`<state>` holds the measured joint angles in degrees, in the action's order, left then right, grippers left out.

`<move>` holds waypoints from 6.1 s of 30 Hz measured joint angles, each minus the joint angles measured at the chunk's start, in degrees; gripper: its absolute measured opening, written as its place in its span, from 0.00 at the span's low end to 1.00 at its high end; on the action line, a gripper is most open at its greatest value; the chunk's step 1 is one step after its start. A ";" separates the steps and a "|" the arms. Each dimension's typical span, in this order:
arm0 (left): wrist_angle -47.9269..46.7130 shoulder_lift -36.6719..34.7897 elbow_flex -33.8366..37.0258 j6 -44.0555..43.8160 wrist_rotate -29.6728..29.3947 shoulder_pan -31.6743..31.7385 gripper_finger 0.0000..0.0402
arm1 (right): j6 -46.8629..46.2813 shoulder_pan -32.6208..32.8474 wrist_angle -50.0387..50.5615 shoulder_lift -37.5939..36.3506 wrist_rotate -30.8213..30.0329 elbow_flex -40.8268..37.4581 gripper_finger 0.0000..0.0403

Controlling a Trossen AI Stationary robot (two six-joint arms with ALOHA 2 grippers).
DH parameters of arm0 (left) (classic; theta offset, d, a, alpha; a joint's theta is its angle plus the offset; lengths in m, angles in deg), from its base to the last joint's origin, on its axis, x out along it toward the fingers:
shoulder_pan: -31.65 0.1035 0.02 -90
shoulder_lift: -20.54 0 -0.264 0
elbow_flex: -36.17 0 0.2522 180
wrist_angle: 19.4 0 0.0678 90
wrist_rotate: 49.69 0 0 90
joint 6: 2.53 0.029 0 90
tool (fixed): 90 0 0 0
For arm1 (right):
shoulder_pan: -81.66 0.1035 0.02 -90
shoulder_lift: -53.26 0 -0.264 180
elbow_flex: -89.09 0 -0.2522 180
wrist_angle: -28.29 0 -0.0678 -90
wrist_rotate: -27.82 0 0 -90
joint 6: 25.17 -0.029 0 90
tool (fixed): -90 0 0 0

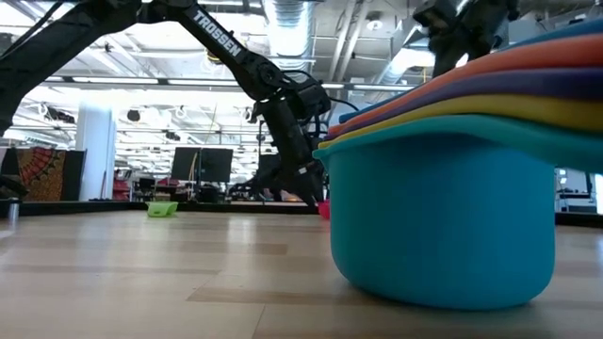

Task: Nest measuring cups in basket
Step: Stack the red measuring cup on top of the blue of measuring cup, then stack the green measuring cup on top of the red of measuring cup

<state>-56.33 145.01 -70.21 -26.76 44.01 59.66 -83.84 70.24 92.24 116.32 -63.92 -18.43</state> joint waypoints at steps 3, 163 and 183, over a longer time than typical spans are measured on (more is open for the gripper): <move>-0.14 0.01 0.00 0.86 -0.03 0.00 0.20 | 0.02 0.02 -1.29 2.63 0.04 0.00 0.34; -34.94 -19.45 5.38 -17.64 -12.26 -16.72 0.14 | -16.19 40.55 9.42 -2.83 -17.85 -0.02 0.46; -24.56 -36.42 32.36 -4.32 -14.43 14.70 0.40 | 8.46 4.52 0.78 -2.80 1.30 -0.02 0.46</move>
<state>-80.89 108.59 -37.85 -31.08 29.58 74.36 -75.38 74.76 93.02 113.53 -62.62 -18.46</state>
